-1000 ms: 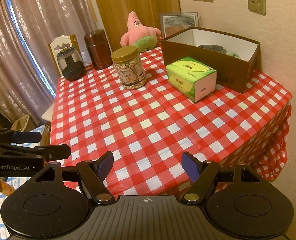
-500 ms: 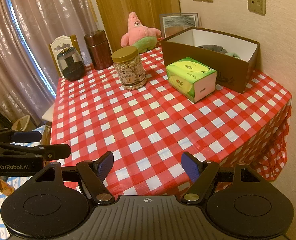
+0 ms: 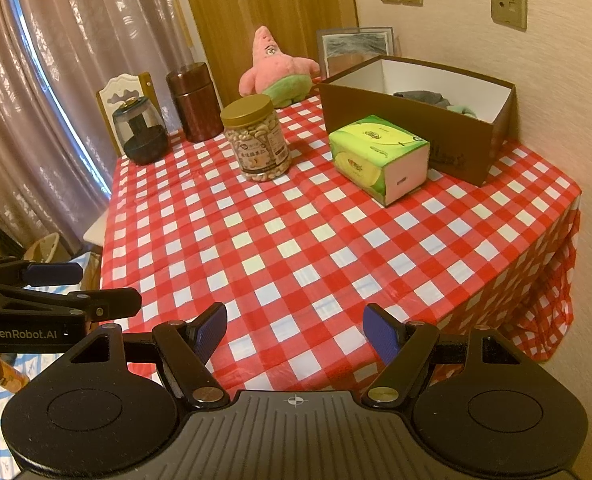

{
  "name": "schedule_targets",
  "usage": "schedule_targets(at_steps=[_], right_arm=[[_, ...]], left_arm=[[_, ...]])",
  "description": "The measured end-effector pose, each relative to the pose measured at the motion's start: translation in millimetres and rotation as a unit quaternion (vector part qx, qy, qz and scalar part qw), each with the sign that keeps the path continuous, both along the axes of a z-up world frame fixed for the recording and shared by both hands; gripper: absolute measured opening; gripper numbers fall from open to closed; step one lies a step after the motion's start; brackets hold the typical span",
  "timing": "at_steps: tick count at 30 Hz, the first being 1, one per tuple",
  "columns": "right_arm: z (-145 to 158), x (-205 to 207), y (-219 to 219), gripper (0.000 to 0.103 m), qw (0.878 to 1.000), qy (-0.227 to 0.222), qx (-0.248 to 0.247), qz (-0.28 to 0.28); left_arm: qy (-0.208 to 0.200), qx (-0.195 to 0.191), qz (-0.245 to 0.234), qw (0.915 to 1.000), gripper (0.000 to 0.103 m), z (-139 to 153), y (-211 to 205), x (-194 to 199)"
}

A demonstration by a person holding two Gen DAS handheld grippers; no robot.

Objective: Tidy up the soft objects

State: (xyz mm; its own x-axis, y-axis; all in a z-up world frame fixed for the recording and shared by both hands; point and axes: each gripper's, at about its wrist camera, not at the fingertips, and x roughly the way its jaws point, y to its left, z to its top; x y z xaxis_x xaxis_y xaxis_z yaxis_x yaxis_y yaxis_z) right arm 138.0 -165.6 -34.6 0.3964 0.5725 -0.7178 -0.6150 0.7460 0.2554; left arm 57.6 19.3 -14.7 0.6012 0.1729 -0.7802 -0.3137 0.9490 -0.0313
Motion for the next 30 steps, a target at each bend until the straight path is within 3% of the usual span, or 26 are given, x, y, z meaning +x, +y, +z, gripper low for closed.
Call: schedule_targets(at_steps=[30], right_arm=[[0.6,2.9,-2.0,0.075,1.0,0.0,0.001,-0.001]], left_arm=[[-0.001,0.0,-0.001,1.0,0.084,-0.1,-3.8,2.3]])
